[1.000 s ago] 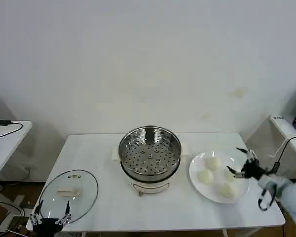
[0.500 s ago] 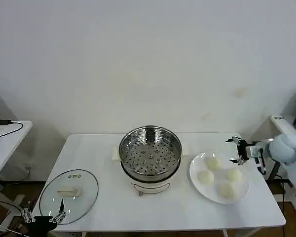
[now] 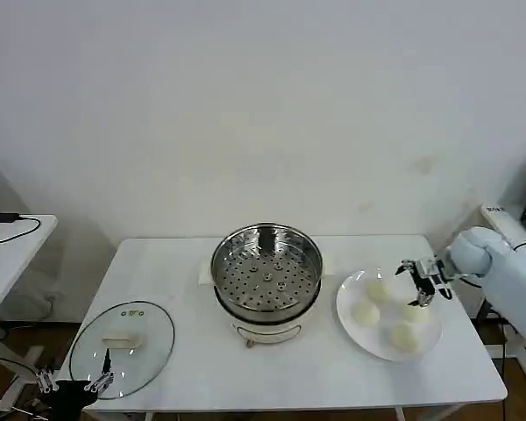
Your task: Take steamed baozi put them in steamer then cover it.
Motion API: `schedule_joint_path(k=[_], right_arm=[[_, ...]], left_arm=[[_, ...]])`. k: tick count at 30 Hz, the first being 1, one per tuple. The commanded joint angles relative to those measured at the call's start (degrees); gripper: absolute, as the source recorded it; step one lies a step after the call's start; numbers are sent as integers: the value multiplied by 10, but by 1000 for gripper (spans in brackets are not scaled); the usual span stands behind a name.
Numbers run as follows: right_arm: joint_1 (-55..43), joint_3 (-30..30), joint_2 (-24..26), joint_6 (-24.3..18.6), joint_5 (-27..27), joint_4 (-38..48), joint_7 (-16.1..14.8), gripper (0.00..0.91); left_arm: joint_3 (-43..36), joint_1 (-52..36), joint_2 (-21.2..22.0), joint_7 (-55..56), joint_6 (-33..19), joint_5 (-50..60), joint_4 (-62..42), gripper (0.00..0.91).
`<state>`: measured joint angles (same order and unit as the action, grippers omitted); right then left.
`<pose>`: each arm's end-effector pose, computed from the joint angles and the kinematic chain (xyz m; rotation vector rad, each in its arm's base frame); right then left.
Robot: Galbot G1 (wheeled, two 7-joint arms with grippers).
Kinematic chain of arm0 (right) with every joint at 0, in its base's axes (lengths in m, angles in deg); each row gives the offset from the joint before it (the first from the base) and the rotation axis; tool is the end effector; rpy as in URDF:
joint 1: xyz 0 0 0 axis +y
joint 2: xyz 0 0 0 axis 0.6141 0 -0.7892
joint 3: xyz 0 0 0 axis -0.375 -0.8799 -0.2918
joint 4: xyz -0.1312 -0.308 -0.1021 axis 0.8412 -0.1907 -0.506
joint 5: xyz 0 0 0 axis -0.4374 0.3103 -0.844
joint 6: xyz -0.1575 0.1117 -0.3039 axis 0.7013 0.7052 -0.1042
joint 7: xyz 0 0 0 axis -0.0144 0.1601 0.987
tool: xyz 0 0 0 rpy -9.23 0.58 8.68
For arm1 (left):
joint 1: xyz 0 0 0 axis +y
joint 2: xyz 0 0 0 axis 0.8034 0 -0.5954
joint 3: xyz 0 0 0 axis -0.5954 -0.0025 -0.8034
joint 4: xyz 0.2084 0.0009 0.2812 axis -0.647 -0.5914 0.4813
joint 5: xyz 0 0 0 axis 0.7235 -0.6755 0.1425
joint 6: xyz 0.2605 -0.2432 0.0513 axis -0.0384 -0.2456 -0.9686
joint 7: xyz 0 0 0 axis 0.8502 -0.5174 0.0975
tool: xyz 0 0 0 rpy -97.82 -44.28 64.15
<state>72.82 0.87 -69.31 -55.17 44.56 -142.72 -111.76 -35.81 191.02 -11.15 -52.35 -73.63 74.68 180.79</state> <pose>0.5343 -0.2108 -0.2143 1.2719 -1.4177 1.5426 0.0970 0.1199 -0.2974 0.3085 -2.8018 -0.5667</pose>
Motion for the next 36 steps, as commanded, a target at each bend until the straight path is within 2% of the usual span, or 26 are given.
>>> schedule_joint_path(k=[1,10,21,27,30,32,36], right_arm=[[-41,-56,-77,11,10,90,2,907],[-38,-59,-92,19,-2,112,-1,907],[-28,-50,-107,21,-5,135,14,907],[-26,-47,-115,24,-11,140,15,806],[-27,-49,-115,25,-9,139,15,685],[-26,-49,-114,26,-10,137,13,635],[-27,-50,-109,26,-8,131,14,615]], left_arm=[[2,1,1,-1,-1,1,1,907],[7,2,1,-2,-1,1,0,907],[4,1,0,-3,-3,2,-1,907],[4,4,1,-3,-5,2,0,907],[4,4,1,-3,-5,3,0,907],[4,5,2,-2,-5,2,1,907],[4,4,2,-2,-5,2,2,907]])
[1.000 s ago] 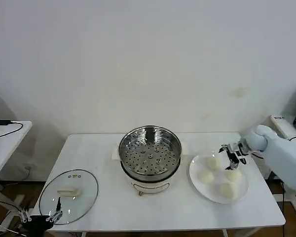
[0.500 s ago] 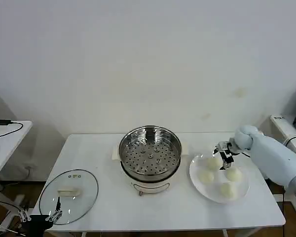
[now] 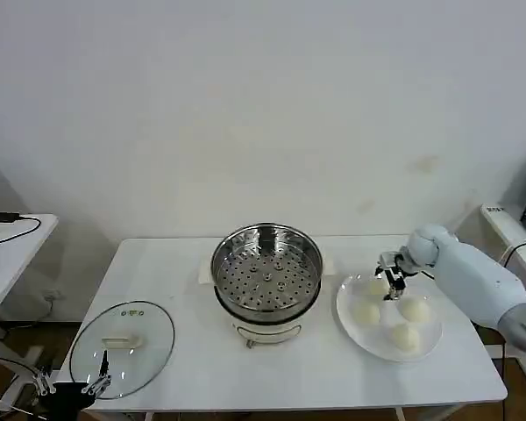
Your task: Take steamed baozi put them in steamer then cover it.
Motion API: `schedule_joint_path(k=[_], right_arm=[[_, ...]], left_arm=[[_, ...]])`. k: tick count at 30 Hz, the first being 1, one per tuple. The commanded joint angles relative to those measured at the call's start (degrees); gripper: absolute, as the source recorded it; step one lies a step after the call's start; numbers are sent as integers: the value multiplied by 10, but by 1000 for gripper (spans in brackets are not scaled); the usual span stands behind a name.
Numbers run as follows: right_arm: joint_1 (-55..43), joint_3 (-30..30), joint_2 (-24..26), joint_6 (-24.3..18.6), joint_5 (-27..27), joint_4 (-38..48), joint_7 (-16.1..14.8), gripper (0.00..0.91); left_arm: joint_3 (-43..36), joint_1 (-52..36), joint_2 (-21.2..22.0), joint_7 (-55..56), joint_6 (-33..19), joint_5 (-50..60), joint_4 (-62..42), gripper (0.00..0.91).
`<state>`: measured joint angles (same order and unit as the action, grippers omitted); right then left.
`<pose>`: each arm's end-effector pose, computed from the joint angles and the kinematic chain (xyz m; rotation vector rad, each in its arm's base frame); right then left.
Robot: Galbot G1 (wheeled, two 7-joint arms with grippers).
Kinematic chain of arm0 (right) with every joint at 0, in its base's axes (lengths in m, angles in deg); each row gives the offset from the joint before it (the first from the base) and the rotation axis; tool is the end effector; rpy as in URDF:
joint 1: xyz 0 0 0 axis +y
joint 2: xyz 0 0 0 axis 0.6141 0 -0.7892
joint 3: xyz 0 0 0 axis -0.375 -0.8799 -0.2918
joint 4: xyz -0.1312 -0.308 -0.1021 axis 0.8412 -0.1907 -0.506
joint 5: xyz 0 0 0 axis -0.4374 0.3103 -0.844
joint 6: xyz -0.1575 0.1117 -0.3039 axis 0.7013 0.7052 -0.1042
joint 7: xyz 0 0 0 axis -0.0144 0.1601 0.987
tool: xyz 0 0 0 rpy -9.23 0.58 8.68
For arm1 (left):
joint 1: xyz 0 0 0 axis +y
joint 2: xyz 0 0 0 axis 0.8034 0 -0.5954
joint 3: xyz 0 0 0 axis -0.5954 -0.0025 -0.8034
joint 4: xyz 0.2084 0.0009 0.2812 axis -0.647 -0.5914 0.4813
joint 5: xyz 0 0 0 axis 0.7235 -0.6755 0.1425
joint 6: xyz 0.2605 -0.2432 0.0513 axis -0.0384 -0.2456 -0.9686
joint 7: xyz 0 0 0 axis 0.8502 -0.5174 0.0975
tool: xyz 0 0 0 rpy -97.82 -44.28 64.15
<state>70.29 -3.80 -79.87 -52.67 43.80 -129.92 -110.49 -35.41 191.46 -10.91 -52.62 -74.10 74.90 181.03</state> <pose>0.5715 -0.1720 -0.2554 1.2298 -1.3805 1.4799 0.0945 0.1208 -0.2964 0.3081 -2.8041 -0.5748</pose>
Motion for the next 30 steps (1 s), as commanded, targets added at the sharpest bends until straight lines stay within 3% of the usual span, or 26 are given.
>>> schedule_joint_path(k=[1,9,15,18,23,30], right_arm=[[-2,-4,0,1,1,1,1,615],[-45,-31,70,4,45,-97,-1,625],[-139,-87,156,8,91,-203,0,625],[-206,-124,170,1,104,-222,0,625],[-337,-211,135,-15,149,-211,11,625],[-384,-252,33,-14,207,-209,31,625]], left_arm=[[-1,0,0,0,0,0,0,907],[-1,0,0,0,1,-1,3,907],[-1,1,-4,-1,2,-2,2,907],[-1,0,-9,-1,1,-5,-1,907],[-1,0,-13,-2,3,-13,1,907],[0,-5,-13,-4,9,-30,3,907]])
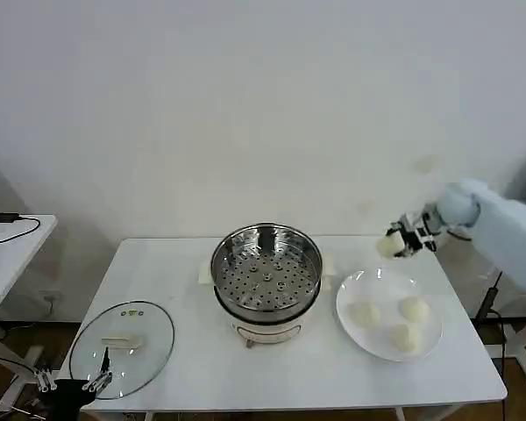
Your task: Take steamed baozi put them in steamer then cover it.
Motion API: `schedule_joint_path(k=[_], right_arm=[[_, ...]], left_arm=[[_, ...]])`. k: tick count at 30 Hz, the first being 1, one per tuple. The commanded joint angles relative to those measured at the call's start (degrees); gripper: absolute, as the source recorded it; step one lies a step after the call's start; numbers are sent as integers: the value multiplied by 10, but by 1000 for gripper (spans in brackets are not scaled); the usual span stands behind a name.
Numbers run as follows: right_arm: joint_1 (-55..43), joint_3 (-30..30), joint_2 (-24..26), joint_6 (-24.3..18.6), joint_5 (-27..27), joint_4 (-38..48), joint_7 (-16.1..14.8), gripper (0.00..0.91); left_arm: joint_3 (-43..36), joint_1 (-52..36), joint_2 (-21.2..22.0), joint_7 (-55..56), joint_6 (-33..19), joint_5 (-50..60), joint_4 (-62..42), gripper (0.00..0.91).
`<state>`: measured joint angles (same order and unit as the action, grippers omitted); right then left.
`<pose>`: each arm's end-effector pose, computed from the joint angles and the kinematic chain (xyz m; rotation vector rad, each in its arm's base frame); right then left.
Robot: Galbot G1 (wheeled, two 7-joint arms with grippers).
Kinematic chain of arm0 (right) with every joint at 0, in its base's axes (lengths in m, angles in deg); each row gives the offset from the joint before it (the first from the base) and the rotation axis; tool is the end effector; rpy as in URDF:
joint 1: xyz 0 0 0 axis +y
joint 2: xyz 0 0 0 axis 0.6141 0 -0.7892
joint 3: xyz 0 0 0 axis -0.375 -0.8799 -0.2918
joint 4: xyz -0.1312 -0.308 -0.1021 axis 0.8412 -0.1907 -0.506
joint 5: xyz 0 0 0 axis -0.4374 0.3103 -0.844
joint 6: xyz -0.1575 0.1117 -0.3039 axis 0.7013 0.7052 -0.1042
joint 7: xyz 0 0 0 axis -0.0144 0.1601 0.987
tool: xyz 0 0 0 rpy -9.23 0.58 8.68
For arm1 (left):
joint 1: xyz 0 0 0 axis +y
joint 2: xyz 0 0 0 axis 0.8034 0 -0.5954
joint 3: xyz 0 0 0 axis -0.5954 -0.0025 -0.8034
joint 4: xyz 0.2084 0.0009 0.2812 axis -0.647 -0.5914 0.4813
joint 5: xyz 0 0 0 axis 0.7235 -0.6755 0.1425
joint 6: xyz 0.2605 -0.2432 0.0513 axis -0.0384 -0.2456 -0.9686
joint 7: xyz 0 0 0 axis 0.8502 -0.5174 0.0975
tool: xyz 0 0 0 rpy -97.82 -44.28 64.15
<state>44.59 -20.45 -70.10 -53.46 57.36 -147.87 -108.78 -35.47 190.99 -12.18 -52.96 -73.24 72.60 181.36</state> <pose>0.5742 -0.1533 -0.0489 1.2475 -1.5175 1.8072 0.0994 0.1226 -0.2920 0.2876 -2.8159 -0.5386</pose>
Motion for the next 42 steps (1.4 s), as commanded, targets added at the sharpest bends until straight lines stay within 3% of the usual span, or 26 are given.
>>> schedule_joint_path(k=[1,7,17,22,26,31,42], right_arm=[[-130,-95,-83,-7,81,-30,19,625],[-141,-140,-179,-43,105,-28,32,625],[-136,-202,-260,-101,98,-68,42,625],[-108,-205,-280,-178,-6,-44,58,625],[-94,-210,-288,-201,-28,-20,66,625],[-52,-193,-308,-262,-92,44,91,625],[-21,-174,-320,-304,-150,89,110,625]], left_arm=[[0,0,0,0,1,-7,0,907],[1,-4,-4,-2,7,-9,2,907],[16,-12,-11,-7,19,-22,14,907],[25,-10,-18,-10,24,-39,17,907],[25,-10,-16,-10,23,-37,14,907],[25,-9,-13,-11,22,-36,13,907],[22,-7,-8,-12,21,-31,9,907]])
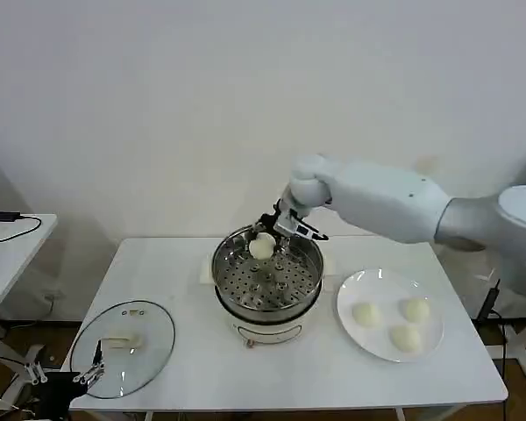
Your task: Take steamed baozi put them in steamer then cover it.
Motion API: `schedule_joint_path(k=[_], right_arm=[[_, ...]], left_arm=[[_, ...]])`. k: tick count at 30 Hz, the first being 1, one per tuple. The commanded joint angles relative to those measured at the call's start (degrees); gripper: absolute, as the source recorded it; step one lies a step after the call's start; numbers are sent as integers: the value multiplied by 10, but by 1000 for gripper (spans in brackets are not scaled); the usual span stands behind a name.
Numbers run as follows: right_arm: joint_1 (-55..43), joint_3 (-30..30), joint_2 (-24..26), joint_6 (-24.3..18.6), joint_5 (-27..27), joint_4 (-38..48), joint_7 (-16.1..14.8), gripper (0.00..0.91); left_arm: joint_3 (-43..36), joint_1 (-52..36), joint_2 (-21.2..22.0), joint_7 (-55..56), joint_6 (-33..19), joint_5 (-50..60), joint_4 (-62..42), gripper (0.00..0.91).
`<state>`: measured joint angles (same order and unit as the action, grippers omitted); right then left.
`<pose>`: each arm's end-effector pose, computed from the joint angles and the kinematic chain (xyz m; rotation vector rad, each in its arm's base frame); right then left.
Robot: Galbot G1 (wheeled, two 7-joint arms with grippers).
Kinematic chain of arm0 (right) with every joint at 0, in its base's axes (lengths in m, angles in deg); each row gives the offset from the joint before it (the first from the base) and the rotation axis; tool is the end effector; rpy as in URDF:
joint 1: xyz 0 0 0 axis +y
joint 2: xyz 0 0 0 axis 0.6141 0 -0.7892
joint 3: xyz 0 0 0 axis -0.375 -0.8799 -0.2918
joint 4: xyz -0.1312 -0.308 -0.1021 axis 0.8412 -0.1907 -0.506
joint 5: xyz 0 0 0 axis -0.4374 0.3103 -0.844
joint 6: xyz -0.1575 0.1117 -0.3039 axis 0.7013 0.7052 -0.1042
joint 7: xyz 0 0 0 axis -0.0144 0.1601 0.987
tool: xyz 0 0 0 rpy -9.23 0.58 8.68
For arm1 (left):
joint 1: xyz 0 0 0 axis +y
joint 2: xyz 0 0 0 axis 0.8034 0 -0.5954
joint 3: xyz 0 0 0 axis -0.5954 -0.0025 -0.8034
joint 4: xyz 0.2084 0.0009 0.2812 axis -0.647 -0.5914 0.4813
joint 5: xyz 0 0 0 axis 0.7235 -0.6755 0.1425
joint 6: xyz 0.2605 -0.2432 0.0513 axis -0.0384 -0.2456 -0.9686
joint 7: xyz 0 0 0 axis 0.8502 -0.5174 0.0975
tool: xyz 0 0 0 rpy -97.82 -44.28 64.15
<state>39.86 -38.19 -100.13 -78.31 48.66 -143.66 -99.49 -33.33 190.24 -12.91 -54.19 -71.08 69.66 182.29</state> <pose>0.5882 0.1279 -0.0997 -1.8913 0.6853 -2.2923 0.1046 0.1321 -0.2800 0.2989 -2.8182 -0.5037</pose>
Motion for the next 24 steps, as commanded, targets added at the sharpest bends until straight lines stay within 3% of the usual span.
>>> schedule_joint_path(k=[1,11,18,19,21,24], right_arm=[[28,5,-21,-60,-70,50,18,625],[55,49,-51,-106,-169,129,48,625],[66,66,-66,-121,-191,154,57,635],[67,67,-66,-122,-191,153,59,685],[69,69,-67,-123,-192,151,62,877],[67,69,-66,-125,-190,145,63,907]], left_arm=[[-1,1,0,0,-1,0,-1,907],[-4,0,2,1,-3,4,-6,907],[-2,-1,1,1,-3,4,-8,907],[-2,-1,1,0,-3,4,-7,907],[-3,-1,1,1,-3,4,-7,907],[-4,-2,2,1,-3,5,-7,907]])
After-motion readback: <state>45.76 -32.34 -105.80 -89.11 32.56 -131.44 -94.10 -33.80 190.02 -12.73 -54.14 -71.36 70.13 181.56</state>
